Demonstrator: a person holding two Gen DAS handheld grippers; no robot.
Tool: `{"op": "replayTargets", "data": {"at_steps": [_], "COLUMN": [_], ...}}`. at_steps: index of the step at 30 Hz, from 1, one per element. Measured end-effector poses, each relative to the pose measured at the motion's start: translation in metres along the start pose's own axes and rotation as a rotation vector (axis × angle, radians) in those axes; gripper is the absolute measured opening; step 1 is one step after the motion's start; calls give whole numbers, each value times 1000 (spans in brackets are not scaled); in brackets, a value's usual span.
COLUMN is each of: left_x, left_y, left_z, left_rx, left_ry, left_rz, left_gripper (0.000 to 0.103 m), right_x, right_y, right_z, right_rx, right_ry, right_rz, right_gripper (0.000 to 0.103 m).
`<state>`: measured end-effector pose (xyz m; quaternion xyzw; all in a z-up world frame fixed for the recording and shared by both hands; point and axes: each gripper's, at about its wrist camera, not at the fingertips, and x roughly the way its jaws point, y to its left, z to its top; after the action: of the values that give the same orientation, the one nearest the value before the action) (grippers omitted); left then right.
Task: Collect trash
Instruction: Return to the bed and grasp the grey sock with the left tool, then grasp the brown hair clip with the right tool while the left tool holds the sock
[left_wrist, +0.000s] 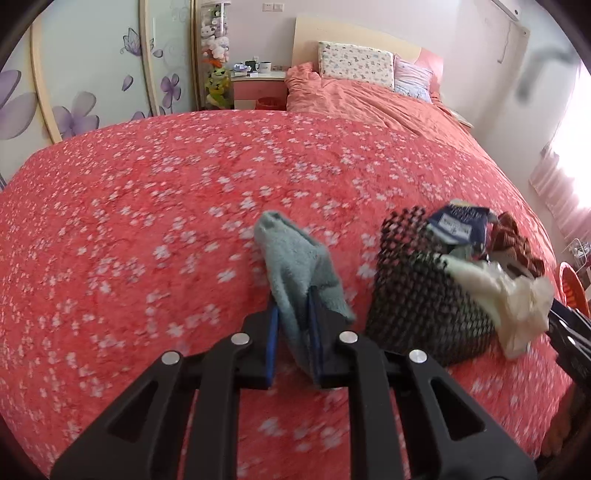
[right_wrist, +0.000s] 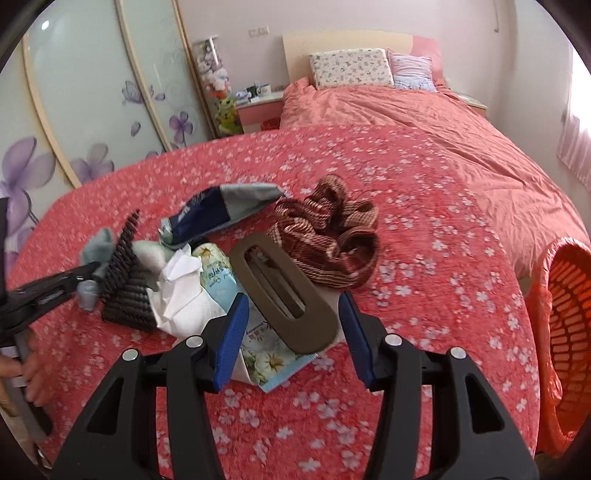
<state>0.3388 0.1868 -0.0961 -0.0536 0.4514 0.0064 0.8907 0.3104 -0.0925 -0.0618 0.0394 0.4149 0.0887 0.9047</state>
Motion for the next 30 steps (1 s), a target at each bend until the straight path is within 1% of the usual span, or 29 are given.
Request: {"op": "replayTargets", "data": {"at_steps": [3, 4, 7, 12, 13, 14, 15, 16, 17, 18, 26, 30], "left_x": [-2, -1, 4, 8, 8, 7, 8, 9, 8, 6, -21, -37], "left_y": [7, 8, 6, -7, -10, -14, -17, -21, -22, -23, -10, -12], "left_z": [-3, -4, -2, 0, 0, 0, 1, 3, 3, 1, -19, -35], "left_rx": [-19, -26, -38, -39, -41, -44, -41, -37, -32, -26, 13, 44], "left_ry": [-6, -6, -6, -16, -15, -15, -12, -10, -13, -14, -25, -19], "left_rz": [-1, 1, -9, -7, -6, -9, -21, -16, -9, -19, -86, -156], "left_gripper": [26, 32, 42, 43, 41, 36, 21, 17, 15, 12, 10, 10], "right_x": [2, 1, -2, 0, 2, 3, 3, 3, 2, 0, -30, -50], "right_y": [4, 5, 9, 14, 16, 18, 20, 21, 22, 22, 6, -4], "right_z": [3, 3, 3, 3, 4, 5, 5, 5, 5, 4, -11, -21], "right_rx": [-6, -10, -30, -47, -51, -53, -60, -67, -70, -68, -22, 11], "right_ry": [-7, -5, -1, 5, 11, 14, 20, 25, 30, 30, -40, -72], "right_rz": [-7, -11, 0, -4, -3, -2, 1, 6, 19, 25, 15, 48], "right_gripper": [49, 48, 48, 48, 48, 48, 46, 38, 37, 35, 34, 34]}}
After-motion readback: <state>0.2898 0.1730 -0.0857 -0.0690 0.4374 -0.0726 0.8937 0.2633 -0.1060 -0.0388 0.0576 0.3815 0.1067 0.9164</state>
